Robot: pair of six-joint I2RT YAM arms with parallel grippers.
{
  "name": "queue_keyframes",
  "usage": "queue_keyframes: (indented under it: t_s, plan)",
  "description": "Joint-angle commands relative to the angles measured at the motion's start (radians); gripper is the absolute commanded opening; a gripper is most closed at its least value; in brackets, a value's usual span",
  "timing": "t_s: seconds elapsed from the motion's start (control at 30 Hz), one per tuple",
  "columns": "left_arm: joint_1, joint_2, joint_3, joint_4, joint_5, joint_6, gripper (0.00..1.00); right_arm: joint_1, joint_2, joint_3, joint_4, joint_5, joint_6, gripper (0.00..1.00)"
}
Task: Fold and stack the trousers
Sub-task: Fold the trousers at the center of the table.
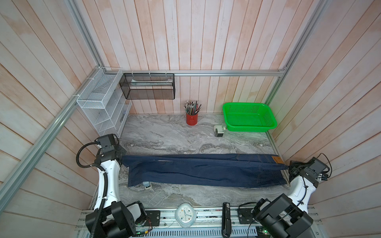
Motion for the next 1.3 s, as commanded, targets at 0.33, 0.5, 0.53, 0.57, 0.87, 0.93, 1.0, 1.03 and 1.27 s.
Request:
queue_keyframes:
  t_s: [0.33, 0.5, 0.53, 0.57, 0.87, 0.93, 1.0, 1.03, 1.27]
  plan:
    - [0.033, -0.072, -0.043, -0.051, -0.096, -0.038, 0.00, 0.055, -0.112, 0.024, -0.171, 0.254, 0.011, 0.00]
    - [0.083, -0.070, -0.078, -0.041, -0.055, -0.042, 0.00, 0.088, -0.114, 0.041, -0.218, 0.368, 0.010, 0.00]
    - [0.093, -0.070, -0.082, -0.041, -0.041, -0.043, 0.00, 0.093, -0.116, 0.038, -0.217, 0.368, 0.010, 0.00]
    - [0.097, -0.070, -0.084, -0.040, -0.037, -0.043, 0.00, 0.095, -0.117, 0.035, -0.217, 0.365, 0.012, 0.00]
    - [0.101, -0.053, -0.110, -0.048, 0.007, -0.023, 0.00, 0.147, -0.167, -0.014, -0.244, 0.345, 0.018, 0.00]
    - [0.101, -0.045, -0.107, -0.050, 0.006, -0.024, 0.00, 0.153, -0.180, -0.029, -0.249, 0.350, 0.019, 0.00]
    - [0.101, -0.042, -0.112, -0.048, 0.006, -0.022, 0.00, 0.155, -0.189, -0.048, -0.249, 0.350, 0.021, 0.00]
    - [0.101, -0.035, -0.111, -0.051, 0.007, -0.022, 0.00, 0.155, -0.194, -0.060, -0.248, 0.353, 0.021, 0.00]
    - [0.102, -0.003, -0.109, -0.058, -0.001, -0.024, 0.00, 0.155, -0.212, -0.109, -0.248, 0.412, 0.028, 0.00]
